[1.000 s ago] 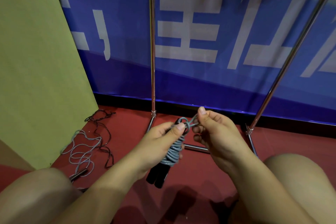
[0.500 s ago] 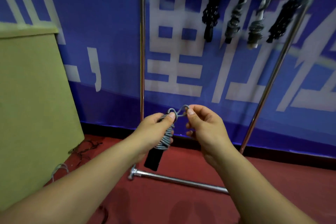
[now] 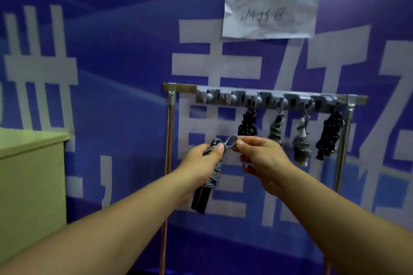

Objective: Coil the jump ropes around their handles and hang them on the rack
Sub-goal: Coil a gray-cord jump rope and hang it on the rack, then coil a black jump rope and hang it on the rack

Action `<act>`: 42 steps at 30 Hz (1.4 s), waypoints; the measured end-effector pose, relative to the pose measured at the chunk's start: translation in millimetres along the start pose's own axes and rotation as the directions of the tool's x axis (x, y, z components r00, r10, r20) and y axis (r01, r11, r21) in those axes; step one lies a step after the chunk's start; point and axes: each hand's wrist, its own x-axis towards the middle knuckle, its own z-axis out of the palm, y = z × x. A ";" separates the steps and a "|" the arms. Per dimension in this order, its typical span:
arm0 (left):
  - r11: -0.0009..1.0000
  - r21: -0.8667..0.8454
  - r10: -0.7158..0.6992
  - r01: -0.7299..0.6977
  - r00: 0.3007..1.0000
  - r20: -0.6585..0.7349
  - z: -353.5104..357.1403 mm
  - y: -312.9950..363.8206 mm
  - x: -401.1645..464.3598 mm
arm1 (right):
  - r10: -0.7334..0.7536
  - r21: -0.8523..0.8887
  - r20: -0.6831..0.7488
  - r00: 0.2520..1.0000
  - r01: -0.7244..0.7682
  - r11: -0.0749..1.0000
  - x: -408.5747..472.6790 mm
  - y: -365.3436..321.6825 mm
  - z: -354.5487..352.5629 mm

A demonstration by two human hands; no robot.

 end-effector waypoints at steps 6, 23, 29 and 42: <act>0.998 0.068 0.014 -0.016 1.000 0.026 0.9 41.7 46.6 | -0.065 -0.022 -0.062 0.996 0.064 0.998 46.5 -34.4 -1.3; 0.993 0.115 0.056 -0.041 0.990 -0.126 -4.3 70.2 121.8 | -0.049 -0.184 0.014 0.999 0.050 0.982 125.8 -73.9 16.1; 0.994 0.098 -0.037 0.051 0.990 -0.140 1.4 46.5 124.7 | 0.010 -0.191 0.124 0.992 0.014 0.981 120.6 -54.2 15.0; 0.960 0.136 -0.229 0.246 0.965 -0.130 -31.5 -47.7 5.1 | 0.205 -0.233 0.094 0.974 -0.179 0.956 32.0 52.4 25.1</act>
